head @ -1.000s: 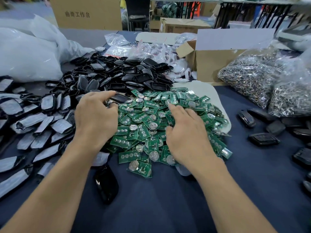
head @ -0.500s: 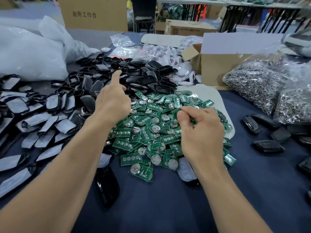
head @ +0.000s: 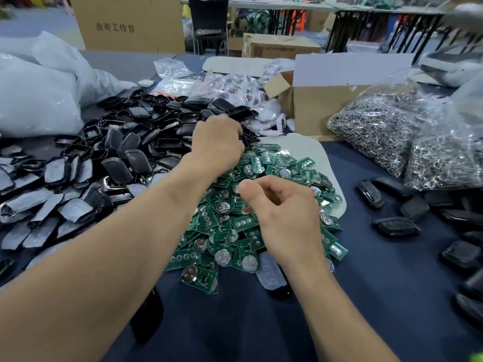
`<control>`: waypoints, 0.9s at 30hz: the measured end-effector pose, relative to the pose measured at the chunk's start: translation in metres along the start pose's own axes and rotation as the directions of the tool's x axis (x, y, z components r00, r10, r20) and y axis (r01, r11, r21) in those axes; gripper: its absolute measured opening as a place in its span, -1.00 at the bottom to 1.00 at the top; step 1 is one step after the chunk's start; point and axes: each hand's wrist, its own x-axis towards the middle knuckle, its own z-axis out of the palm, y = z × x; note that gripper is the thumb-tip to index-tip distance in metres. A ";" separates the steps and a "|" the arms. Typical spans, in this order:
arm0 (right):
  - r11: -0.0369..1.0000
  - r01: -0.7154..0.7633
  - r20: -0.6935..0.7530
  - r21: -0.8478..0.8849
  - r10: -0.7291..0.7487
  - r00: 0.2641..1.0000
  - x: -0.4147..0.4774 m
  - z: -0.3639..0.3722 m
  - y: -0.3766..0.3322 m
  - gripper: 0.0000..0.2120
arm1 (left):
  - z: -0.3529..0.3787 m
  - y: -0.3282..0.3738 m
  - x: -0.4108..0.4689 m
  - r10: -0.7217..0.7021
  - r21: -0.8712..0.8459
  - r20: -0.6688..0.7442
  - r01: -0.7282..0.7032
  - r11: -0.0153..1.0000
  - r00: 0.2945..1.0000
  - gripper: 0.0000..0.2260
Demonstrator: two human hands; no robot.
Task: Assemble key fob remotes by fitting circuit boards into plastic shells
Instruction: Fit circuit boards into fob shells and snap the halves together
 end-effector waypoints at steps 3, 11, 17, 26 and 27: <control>1.000 -0.012 0.018 0.028 0.011 1.000 0.002 -0.001 0.000 -0.74 | -0.007 0.003 -0.003 -0.063 -0.083 -0.022 0.061 0.995 0.998 -0.69; 0.996 -0.090 -0.064 -0.005 0.090 0.994 0.006 0.002 0.003 -0.88 | -0.054 0.007 -0.080 -0.276 -0.657 -0.116 0.134 0.742 0.954 -0.80; 0.999 -0.003 -0.068 -0.039 0.000 0.998 0.000 0.003 -0.004 -0.92 | -0.053 0.018 -0.133 -0.408 -0.913 0.086 0.236 0.332 0.909 -0.83; 0.998 -0.060 0.053 0.023 0.059 0.997 -0.004 0.009 -0.004 -0.33 | -0.041 0.015 -0.159 -0.370 -0.843 -0.040 0.167 0.512 0.928 -0.83; 0.998 -0.061 0.059 0.028 0.059 0.996 -0.004 0.010 -0.004 -0.23 | -0.040 0.017 -0.159 -0.365 -0.858 -0.033 0.161 0.487 0.931 -0.84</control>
